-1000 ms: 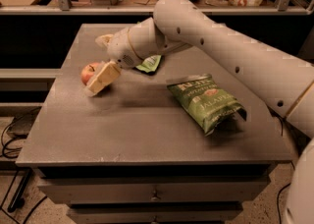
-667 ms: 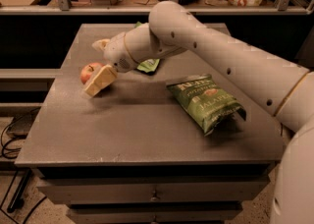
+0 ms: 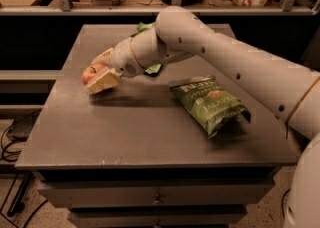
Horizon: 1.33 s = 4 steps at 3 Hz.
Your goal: Pick apple
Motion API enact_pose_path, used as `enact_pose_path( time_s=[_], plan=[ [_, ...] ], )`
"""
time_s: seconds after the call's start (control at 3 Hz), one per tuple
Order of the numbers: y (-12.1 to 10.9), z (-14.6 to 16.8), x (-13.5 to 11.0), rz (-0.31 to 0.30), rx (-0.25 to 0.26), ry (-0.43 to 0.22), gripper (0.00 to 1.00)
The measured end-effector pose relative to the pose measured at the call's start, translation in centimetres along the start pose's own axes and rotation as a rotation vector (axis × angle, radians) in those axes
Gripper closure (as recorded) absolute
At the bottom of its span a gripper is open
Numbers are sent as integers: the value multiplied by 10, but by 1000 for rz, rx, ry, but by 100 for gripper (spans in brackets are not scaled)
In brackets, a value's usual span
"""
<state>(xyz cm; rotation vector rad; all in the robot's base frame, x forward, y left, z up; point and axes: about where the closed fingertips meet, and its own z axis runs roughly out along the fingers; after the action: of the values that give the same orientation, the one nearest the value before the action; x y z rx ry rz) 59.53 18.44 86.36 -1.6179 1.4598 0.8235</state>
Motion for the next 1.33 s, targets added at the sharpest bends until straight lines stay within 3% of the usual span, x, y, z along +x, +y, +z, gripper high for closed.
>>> enact_pose_path(
  time_s=[0.67, 1.0, 1.33],
  plan=[
    [-4, -29, -14, -34, 56, 17, 85],
    [-8, -81, -52, -121, 139, 7, 100],
    [-6, -152, -102, -247, 245, 4, 100]
  ],
)
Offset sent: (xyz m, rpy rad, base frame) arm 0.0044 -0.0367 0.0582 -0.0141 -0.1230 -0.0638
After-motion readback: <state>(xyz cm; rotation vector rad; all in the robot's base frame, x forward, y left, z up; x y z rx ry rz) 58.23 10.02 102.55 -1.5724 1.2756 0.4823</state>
